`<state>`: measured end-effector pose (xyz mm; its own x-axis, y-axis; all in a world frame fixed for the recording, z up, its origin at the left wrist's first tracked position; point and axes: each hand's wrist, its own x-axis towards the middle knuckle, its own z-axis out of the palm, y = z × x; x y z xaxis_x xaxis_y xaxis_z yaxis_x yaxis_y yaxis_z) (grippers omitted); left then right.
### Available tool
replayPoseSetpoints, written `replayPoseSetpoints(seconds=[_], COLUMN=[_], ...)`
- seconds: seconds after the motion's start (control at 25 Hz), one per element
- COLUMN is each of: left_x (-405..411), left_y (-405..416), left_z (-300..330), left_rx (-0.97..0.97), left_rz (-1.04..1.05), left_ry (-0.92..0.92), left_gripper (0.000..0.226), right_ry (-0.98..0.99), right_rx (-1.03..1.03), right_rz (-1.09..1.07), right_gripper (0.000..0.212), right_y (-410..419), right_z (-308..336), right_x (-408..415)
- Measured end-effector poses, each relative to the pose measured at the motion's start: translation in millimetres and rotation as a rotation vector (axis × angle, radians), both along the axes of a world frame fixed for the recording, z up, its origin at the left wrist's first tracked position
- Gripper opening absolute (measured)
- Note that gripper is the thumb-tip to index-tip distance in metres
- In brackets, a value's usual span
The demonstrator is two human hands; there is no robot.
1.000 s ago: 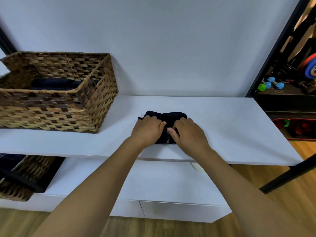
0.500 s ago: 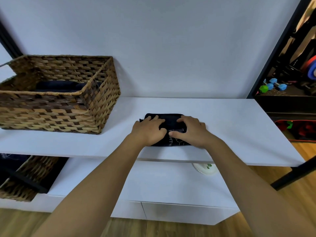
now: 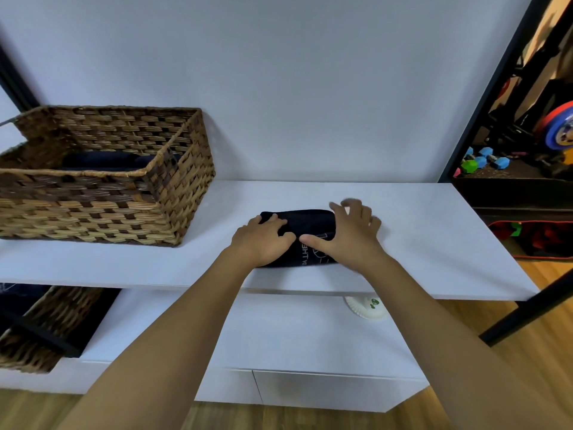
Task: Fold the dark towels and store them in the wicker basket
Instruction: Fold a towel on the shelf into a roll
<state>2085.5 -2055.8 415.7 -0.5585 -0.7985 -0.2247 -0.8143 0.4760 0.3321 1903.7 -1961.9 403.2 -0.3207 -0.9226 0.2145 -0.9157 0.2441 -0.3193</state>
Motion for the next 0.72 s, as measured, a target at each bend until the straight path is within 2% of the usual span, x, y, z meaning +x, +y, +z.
replayPoseSetpoints(seconds=[0.08, 0.16, 0.24, 0.28, 0.36, 0.44, 0.52, 0.56, 0.6, 0.64, 0.72], left_x=[0.2, -0.7, -2.1, -2.5, -2.0, 4.4, 12.5, 14.5, 15.2, 14.1, 4.9], left_y=[-0.9, -4.3, -5.7, -3.4, 9.9, 28.5, 35.5, 33.4, 29.4, 25.0, 17.0], left_z=[-3.2, -6.4, -8.1, -9.6, -17.8, -34.5, -46.1, -47.7, -47.0, -41.7, -25.2], left_rx=[-0.005, 0.004, -0.038, -0.126, -0.474, -0.721, -0.765, -0.778, -0.796, -0.812, -0.739], left_rz=[-0.009, -0.001, 0.048, 0.066, 0.004, -0.107, -0.162, -0.182, -0.195, -0.198, -0.174], left_ry=[0.063, 0.103, 0.146, 0.191, 0.298, 0.361, 0.347, 0.317, 0.283, 0.241, 0.155], left_gripper=[0.057, 0.055, 0.052, 0.047, 0.030, 0.029, 0.035, 0.038, 0.040, 0.042, 0.045], right_ry=[0.278, 0.291, 0.210, 0.170, 0.079, -0.123, -0.422, -0.516, -0.527, -0.438, -0.009], right_rx=[-0.360, -0.378, -0.273, -0.226, -0.135, -0.087, 0.005, 0.049, 0.087, 0.084, -0.071], right_rz=[0.262, 0.387, 0.349, 0.331, 0.301, 0.267, 0.257, 0.268, 0.276, 0.277, 0.213], right_gripper=[0.048, 0.046, 0.060, 0.063, 0.057, 0.043, 0.040, 0.044, 0.047, 0.050, 0.053], right_y=[5.4, 12.2, 13.5, 12.8, 9.8, 5.4, 2.9, 1.9, 1.5, 0.5, 0.8], right_z=[-17.0, -32.5, -36.2, -34.1, -28.2, -18.2, -7.2, -2.5, 1.0, 0.8, -11.3], right_x=[5.5, 7.2, 4.9, 4.3, 5.6, 6.4, 3.0, 0.6, 0.4, 1.8, 8.3])
